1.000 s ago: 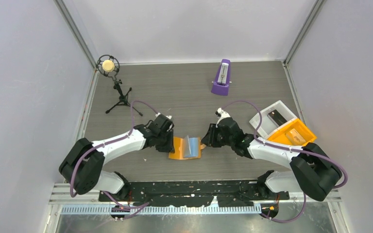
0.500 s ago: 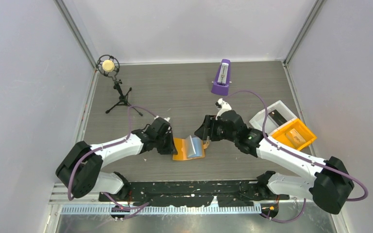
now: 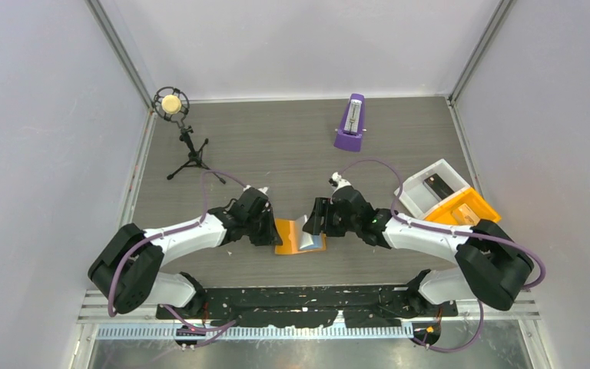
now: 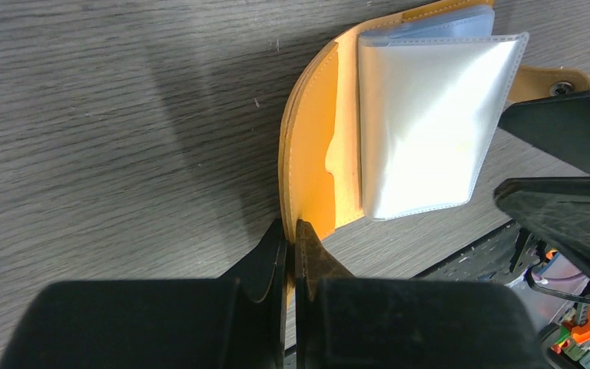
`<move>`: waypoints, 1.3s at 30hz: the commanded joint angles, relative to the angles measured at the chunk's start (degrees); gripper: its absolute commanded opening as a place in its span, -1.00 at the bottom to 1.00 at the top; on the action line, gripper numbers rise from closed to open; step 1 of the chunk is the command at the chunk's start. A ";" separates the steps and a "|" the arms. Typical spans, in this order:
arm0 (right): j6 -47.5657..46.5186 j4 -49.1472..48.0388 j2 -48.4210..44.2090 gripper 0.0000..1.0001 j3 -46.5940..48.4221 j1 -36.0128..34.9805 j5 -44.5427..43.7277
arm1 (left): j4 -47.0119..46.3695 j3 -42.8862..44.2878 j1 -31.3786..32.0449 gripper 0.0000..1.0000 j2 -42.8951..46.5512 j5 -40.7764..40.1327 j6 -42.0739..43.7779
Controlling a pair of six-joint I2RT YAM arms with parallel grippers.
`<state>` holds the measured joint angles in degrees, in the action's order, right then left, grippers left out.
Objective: Take the credit cards out of the card holder
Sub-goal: Open the card holder at the center of the board.
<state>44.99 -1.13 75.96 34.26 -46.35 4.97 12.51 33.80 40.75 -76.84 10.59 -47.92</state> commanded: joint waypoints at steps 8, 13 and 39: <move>3.76 -8.29 3.41 0.27 -0.06 -1.20 3.25 | -1.35 -0.61 -0.08 -1.00 1.12 -0.13 -0.42; 5.40 -11.66 4.12 0.26 -0.38 -1.20 5.44 | -1.35 -0.59 -0.13 -1.00 1.08 -0.22 -0.51; 3.18 -9.59 5.13 0.36 -2.38 0.90 5.81 | -1.98 -1.57 -0.07 -0.72 3.19 0.42 -1.47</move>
<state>47.40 -6.59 80.09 31.81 -45.36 9.30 12.25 32.49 40.75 -74.48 10.61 -49.19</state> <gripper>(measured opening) 0.691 0.147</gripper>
